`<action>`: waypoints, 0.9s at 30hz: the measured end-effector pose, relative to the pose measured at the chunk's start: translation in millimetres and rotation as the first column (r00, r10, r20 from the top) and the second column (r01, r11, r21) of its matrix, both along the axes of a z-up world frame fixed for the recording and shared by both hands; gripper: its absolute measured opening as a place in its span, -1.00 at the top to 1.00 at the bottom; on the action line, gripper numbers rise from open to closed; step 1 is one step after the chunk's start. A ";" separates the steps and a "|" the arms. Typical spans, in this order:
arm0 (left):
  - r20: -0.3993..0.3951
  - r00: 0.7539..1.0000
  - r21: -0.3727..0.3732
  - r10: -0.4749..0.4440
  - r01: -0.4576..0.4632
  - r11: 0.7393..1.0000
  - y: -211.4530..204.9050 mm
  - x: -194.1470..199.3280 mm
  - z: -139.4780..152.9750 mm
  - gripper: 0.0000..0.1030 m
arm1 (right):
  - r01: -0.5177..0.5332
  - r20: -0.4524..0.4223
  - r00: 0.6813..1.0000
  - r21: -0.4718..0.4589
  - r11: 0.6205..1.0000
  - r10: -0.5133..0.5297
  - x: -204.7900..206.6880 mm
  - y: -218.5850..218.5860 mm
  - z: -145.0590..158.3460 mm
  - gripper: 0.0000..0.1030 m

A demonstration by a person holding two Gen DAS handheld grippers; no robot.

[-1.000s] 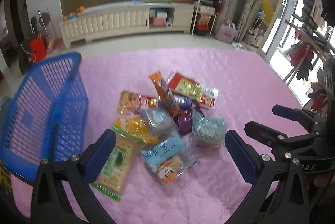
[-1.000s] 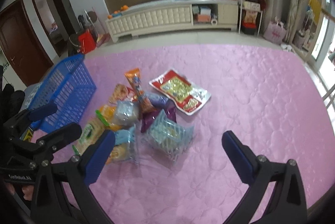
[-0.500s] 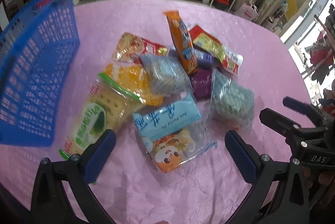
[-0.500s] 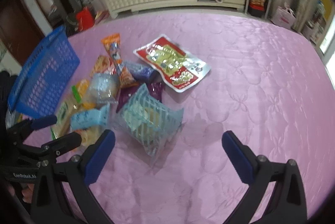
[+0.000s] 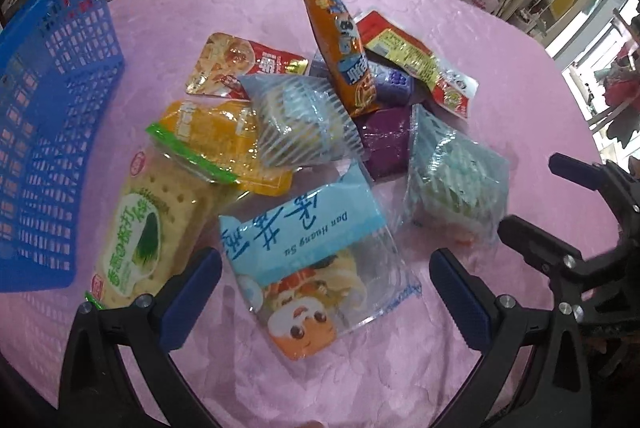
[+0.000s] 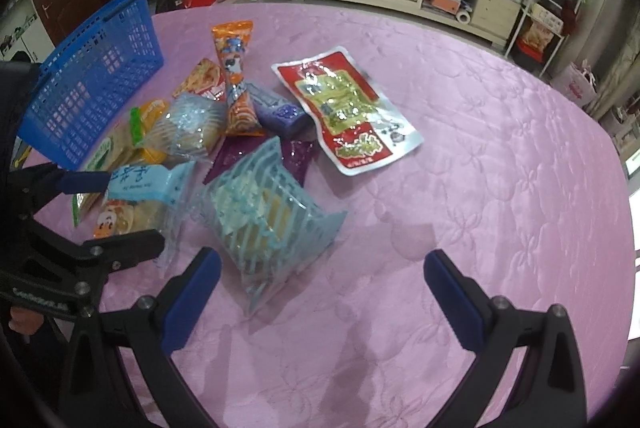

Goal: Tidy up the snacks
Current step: 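Lower the left gripper onto the Dan Huang Su bag while the right gripper approaches the blue-striped bag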

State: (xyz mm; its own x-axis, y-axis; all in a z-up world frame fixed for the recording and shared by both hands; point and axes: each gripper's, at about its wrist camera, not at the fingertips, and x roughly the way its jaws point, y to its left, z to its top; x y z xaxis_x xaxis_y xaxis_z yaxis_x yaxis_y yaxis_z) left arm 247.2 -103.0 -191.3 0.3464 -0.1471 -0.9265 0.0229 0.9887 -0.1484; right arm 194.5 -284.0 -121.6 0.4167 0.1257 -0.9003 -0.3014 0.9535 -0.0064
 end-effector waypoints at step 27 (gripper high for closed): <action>0.096 0.994 0.003 -0.042 0.042 0.999 25.9 -39.2 27.1 -0.55 | -0.250 -0.022 0.968 -0.035 0.968 0.250 20.9 43.1 -11.7 -0.96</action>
State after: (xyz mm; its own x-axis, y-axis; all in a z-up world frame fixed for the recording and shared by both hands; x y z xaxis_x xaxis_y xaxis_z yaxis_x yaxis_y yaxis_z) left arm 208.0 -77.1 -164.2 0.4276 -0.1629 -0.8891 0.0789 0.9866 -0.1428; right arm 215.4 -240.9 -133.3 0.3607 0.1899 -0.9131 -0.5304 0.8471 -0.0334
